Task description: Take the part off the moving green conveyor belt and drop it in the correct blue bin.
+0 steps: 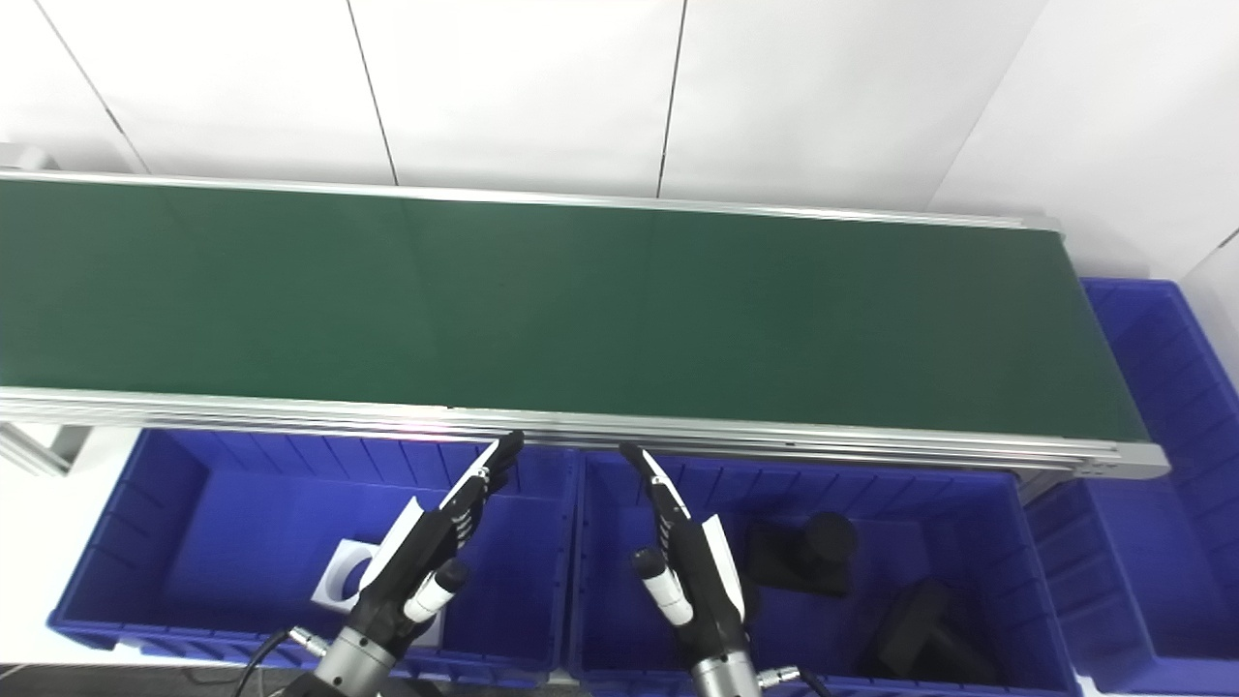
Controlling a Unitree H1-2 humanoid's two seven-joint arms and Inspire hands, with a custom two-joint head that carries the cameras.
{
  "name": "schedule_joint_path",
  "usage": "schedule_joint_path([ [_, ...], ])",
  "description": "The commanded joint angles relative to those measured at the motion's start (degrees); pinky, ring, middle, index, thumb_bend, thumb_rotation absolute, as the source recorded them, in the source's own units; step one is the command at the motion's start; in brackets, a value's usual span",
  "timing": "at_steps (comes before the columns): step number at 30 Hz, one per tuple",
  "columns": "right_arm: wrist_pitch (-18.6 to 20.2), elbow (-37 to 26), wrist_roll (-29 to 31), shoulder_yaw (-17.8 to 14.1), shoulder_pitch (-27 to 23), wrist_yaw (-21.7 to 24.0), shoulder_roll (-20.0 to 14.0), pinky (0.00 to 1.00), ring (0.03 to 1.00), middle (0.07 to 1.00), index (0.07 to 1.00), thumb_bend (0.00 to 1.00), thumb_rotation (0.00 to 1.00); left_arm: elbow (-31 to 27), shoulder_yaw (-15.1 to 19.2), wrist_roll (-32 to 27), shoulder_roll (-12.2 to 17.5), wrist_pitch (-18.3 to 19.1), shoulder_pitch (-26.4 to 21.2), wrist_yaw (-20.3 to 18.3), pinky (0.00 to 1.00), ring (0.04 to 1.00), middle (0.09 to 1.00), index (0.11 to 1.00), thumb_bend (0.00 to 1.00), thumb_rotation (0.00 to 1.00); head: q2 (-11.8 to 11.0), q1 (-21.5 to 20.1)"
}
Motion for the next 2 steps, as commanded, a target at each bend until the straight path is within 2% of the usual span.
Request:
schedule_joint_path([
  [1,-3.3,-0.8,0.4,0.3,-0.3,0.3,0.5,1.0,0.987,0.956,0.923,0.98,1.0,-1.2,0.0,-0.5,0.1,-1.7,-0.9,0.5,1.0,1.0,1.0,0.978,0.87,1.0,0.1,-0.6],
  [2,-3.3,-0.8,0.3,0.3,-0.3,0.2,0.6,1.0,0.988,0.956,0.921,0.98,1.0,-1.2,0.0,-0.5,0.2,-1.7,-0.8,0.4,1.0,1.0,1.0,0.977,0.87,1.0,0.1,-0.6],
])
